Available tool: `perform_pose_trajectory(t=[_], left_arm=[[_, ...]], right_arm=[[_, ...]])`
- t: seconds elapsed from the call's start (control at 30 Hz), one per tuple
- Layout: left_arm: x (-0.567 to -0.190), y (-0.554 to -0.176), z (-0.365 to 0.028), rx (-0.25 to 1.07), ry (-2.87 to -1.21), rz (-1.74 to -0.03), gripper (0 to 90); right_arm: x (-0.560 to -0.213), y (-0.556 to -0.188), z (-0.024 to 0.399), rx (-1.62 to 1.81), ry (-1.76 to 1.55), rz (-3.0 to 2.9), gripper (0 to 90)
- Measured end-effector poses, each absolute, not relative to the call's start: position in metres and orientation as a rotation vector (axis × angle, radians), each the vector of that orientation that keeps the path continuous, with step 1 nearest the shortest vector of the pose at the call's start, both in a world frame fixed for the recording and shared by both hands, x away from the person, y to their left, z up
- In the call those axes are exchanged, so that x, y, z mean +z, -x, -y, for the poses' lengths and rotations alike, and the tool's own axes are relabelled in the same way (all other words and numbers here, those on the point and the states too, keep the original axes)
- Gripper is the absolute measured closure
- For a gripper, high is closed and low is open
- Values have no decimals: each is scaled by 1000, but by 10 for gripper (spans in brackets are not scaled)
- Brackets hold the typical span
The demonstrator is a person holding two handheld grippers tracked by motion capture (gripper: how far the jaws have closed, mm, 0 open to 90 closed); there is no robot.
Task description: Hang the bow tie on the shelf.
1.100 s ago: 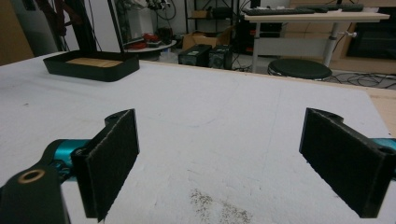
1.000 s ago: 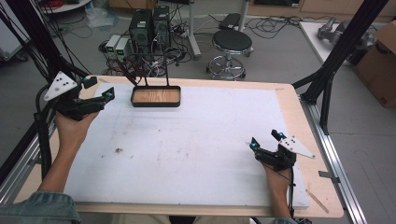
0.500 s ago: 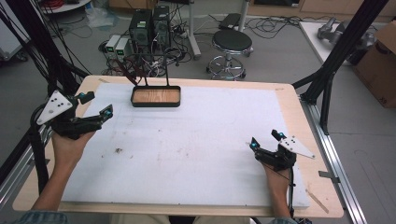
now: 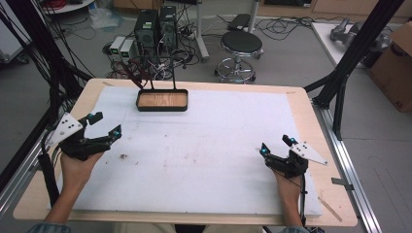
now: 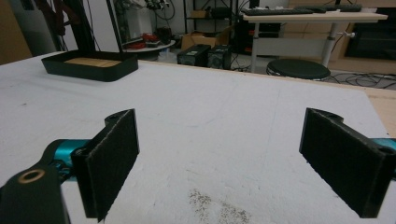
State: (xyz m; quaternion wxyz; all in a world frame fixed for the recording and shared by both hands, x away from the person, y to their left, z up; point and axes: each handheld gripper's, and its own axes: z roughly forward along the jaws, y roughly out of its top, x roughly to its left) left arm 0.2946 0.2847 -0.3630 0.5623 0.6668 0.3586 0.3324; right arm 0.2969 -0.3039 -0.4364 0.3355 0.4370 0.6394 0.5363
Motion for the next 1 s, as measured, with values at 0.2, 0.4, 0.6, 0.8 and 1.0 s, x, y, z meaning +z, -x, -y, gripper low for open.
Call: perform_pose_trajectory(t=[0.2,0.4,0.6,0.8,1.0], left_arm=[[-385,-293,-288,769,-1571,-897,204],[-402,-296,-284,757,-1599,-925,204],[-414,-298,-276,760,-1657,-927,184],[-423,-298,-274,714,-1657,-952,183],[-425,-299,-278,700,-1634,-969,183]], right_arm=[[-436,-297,303,1397,-1140,-1671,112],[-437,-297,303,1396,-1144,-1672,111],[-436,-297,303,1397,-1141,-1671,111],[-437,-297,303,1400,-1139,-1674,112],[-436,-297,303,1399,-1138,-1674,112]])
